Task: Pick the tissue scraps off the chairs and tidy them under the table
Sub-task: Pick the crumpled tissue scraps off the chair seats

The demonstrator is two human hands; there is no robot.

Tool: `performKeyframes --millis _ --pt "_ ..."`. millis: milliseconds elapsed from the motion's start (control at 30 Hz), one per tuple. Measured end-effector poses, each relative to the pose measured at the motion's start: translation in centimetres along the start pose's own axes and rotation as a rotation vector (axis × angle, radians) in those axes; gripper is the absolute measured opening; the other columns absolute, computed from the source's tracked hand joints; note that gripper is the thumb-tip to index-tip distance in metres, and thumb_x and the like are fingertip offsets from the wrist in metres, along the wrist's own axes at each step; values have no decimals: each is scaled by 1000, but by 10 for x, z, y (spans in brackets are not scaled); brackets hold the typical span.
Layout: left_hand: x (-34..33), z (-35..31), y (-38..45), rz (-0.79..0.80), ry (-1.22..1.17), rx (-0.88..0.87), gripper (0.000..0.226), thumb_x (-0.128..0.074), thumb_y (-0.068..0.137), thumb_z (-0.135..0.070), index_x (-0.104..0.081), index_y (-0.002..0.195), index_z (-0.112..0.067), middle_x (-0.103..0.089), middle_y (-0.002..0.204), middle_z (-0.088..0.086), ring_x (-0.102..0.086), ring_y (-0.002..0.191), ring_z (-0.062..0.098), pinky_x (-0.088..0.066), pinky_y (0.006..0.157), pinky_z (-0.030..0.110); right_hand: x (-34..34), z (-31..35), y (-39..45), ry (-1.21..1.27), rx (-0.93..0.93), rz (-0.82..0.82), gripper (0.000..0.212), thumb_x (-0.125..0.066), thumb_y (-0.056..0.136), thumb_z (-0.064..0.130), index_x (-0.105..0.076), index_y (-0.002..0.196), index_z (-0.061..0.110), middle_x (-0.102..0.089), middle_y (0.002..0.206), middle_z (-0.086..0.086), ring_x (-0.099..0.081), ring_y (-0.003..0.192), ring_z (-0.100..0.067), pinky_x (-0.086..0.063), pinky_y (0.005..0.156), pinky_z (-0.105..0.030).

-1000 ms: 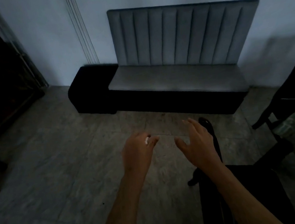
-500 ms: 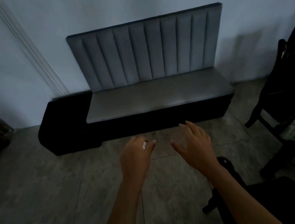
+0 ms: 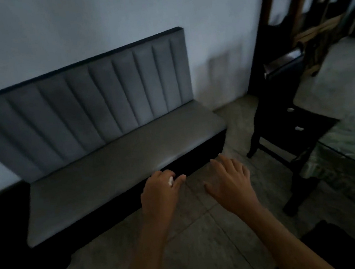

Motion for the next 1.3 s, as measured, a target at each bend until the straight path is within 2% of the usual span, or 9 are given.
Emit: performKeyframes --millis 167,300,500,600,733,867,1000,1167,1300 --pt "-59 -18 105 119 -81 -152 38 -65 86 -51 -69 94 -14 -65 91 3 -60 83 21 -53 70 41 -2 -38 77 -50 -157 -59 73 -48 84 60 -34 146 25 -31 156 -8 -25 144 -32 -23 116 -55" --pt "-100 -47 178 205 -96 -270 35 -69 85 -48 -70 95 -14 -66 88 3 -61 77 21 -52 65 36 5 -65 131 -77 -274 -107 70 -53 83 58 -38 141 23 -33 154 -10 -27 142 -35 -22 115 -55" --pt "-157 -113 263 304 -103 -442 33 -66 87 -48 -66 85 -15 -59 81 2 -56 73 21 -40 56 31 27 -127 187 -135 -470 -144 74 -54 81 57 -37 145 24 -30 156 -8 -26 143 -34 -22 115 -54" --pt "-198 -156 296 365 -118 -543 35 -66 88 -47 -69 95 -13 -63 89 8 -59 81 26 -48 63 37 35 -171 210 -138 -578 -175 74 -52 82 58 -34 146 26 -26 158 -7 -23 145 -33 -22 116 -54" --pt "-262 -218 335 402 -153 -627 32 -73 84 -42 -71 92 -11 -64 89 12 -60 83 33 -51 65 43 45 -247 235 -131 -701 -228 74 -50 84 60 -34 148 25 -25 160 -7 -22 145 -33 -21 117 -54" --pt "-335 -281 375 407 -151 -696 31 -73 83 -45 -70 91 -14 -63 85 8 -61 78 30 -49 59 39 60 -333 268 -114 -787 -274 71 -49 87 61 -31 147 27 -25 159 -6 -23 145 -33 -24 116 -54" --pt "-401 -342 412 469 -170 -686 33 -72 83 -46 -71 96 -16 -63 90 5 -62 77 25 -50 61 36 82 -412 300 -72 -853 -324 71 -50 87 59 -30 147 27 -26 159 -5 -24 145 -32 -25 115 -53" --pt "-466 -413 450 522 -177 -712 32 -73 83 -43 -71 95 -14 -61 85 1 -52 70 13 -31 53 20 107 -492 340 -47 -928 -345 71 -49 88 59 -29 148 26 -25 160 -6 -24 145 -31 -27 113 -50" --pt "-518 -456 479 572 -165 -733 35 -68 85 -47 -70 100 -16 -61 91 -1 -59 79 15 -36 58 24 113 -552 374 -38 -971 -341 71 -48 88 59 -29 148 26 -24 160 -6 -24 145 -31 -28 113 -50"
Point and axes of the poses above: each hand's wrist, its own y-axis towards the middle knuckle, its own x-axis out of the back of the hand, z = x × y, the point moved 6 cm from there along y, towards the middle knuckle
